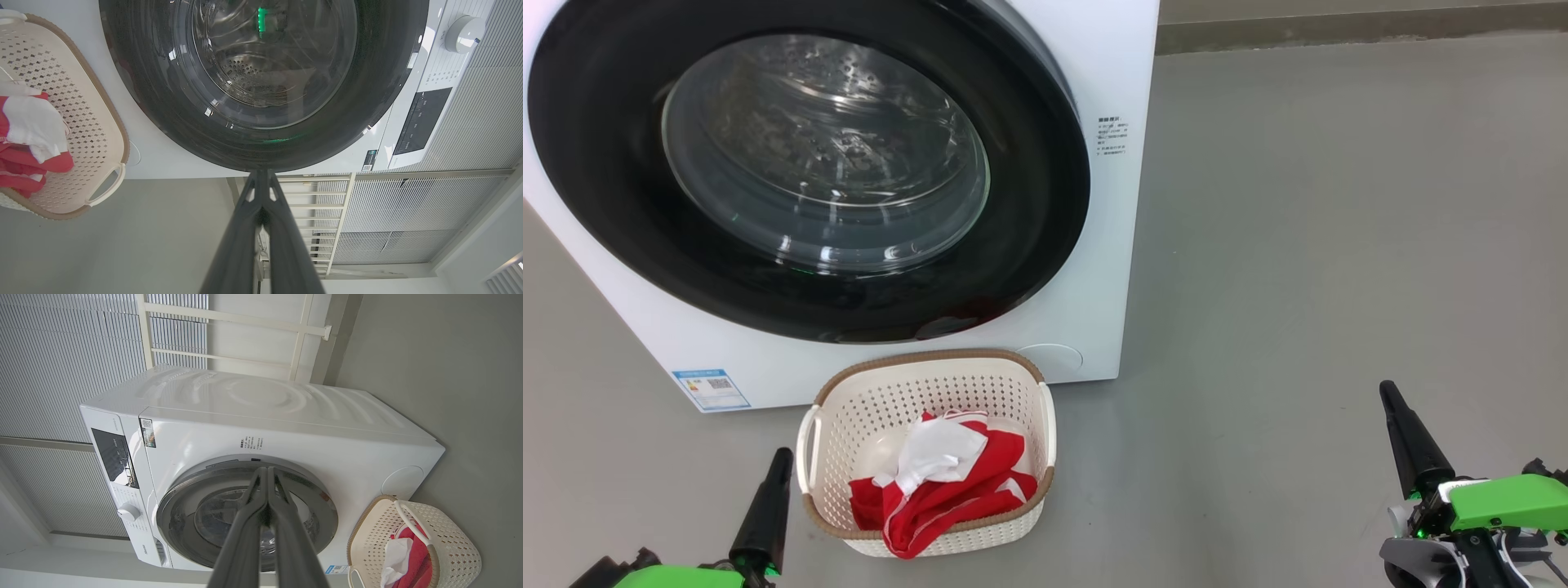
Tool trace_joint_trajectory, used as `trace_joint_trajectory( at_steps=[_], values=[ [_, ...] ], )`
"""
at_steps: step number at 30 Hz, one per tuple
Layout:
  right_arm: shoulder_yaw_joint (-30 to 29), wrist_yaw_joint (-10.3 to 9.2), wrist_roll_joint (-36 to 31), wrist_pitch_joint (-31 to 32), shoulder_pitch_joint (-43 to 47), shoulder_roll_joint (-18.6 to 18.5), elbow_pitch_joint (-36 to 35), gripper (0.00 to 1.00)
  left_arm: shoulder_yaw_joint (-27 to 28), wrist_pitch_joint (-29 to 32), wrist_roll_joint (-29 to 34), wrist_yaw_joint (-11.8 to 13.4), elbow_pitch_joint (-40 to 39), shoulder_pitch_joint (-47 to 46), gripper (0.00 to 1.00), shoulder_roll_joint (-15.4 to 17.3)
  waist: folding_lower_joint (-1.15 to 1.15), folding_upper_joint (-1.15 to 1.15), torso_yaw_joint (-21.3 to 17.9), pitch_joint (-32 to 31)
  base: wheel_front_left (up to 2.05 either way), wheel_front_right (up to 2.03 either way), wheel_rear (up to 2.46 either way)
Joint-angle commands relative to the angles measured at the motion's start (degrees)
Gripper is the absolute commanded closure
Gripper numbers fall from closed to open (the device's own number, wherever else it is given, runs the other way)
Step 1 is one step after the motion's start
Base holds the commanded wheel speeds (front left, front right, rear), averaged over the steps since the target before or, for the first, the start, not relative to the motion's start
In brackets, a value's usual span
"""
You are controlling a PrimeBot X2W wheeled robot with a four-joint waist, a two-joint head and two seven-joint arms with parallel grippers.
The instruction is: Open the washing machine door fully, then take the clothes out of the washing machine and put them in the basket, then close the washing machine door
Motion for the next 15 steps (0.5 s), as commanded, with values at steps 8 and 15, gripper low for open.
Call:
trace_joint_trajectory(
  at_steps=[8,15],
  values=[
    [0.97,-0.03,0.35,0.38,-2.41,-0.91,-1.68,1.0,2.0,0.21,-0.4,-0.4,-1.15,-2.2,1.0,0.6,0.0,0.0,0.0,0.0,0.0,0.0,0.0],
    [0.97,-0.03,0.35,0.38,-2.41,-0.91,-1.68,1.0,2.0,0.21,-0.4,-0.4,-1.15,-2.2,1.0,0.6,0.0,0.0,0.0,0.0,0.0,0.0,0.0]
  ],
)
